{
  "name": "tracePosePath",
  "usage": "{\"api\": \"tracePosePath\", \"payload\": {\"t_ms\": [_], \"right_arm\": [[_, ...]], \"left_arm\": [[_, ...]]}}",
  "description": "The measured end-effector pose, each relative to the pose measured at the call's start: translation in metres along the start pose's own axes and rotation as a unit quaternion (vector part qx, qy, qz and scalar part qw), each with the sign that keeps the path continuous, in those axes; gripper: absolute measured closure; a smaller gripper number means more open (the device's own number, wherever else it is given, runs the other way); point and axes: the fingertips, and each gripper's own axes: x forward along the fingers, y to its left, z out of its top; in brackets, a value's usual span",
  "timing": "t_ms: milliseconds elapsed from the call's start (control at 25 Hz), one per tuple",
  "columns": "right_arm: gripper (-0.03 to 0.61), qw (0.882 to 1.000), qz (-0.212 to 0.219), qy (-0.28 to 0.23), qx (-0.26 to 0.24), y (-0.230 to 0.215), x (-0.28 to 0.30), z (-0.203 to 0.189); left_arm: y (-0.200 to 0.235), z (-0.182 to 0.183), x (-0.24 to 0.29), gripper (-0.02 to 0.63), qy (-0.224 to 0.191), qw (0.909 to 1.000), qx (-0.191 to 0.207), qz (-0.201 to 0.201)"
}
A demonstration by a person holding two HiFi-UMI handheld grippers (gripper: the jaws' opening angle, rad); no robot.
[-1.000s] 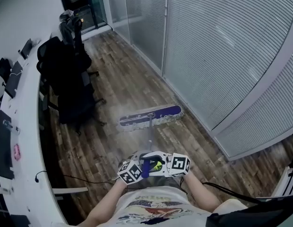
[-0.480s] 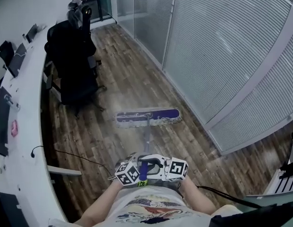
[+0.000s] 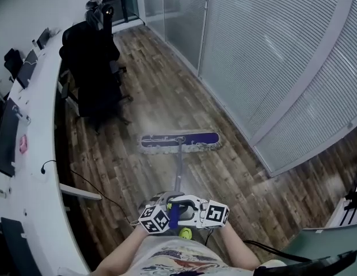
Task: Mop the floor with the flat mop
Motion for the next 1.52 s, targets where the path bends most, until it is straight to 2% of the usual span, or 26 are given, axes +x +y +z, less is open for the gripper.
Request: {"api": "tracePosePath", "payload": {"t_ms": [120,200,440,520,680,840,1040,1320,1520], "right_arm": [[0.318,1.0,0.001,0.004,-0.001,0.037,-0.006,-0.015],[0.316,1.0,0.001,0.01,-0.009,0.046,-0.013,-0.024],[0.316,1.0,0.002,0.009,-0.003,0.039,-0.022,-0.027],[0.31,1.0,0.009,0.008,-0.008,0.03,-0.023,-0.022],[0.308,1.0,0.024,-0.01,-0.007,-0.004,-0.022,0.0],[0.304,1.0,0.024,-0.013,0.0,-0.055,-0.018,0.015],[0.304,1.0,0.002,-0.009,0.012,-0.138,-0.005,0.033],[0.304,1.0,-0.023,-0.009,0.006,-0.218,0.005,0.04],[0.304,1.0,-0.024,-0.013,0.009,-0.27,-0.003,0.049]], "left_arm": [[-0.04,0.001,0.001,0.425,0.003,1.0,0.004,-0.001],[-0.051,0.002,0.007,0.425,0.005,1.0,0.007,0.0],[-0.05,0.002,0.018,0.425,0.018,0.9996,0.018,-0.012],[-0.039,0.008,0.017,0.423,0.005,0.9999,0.011,-0.012],[0.003,0.021,0.013,0.423,-0.04,0.9988,-0.027,0.005],[0.051,0.02,0.018,0.419,-0.031,0.9991,-0.017,-0.022],[0.135,0.006,0.026,0.419,-0.022,0.9995,-0.008,-0.021],[0.21,-0.009,0.039,0.417,-0.016,0.9989,0.015,-0.041],[0.261,-0.006,0.056,0.417,-0.024,0.9989,0.008,-0.039]]}}
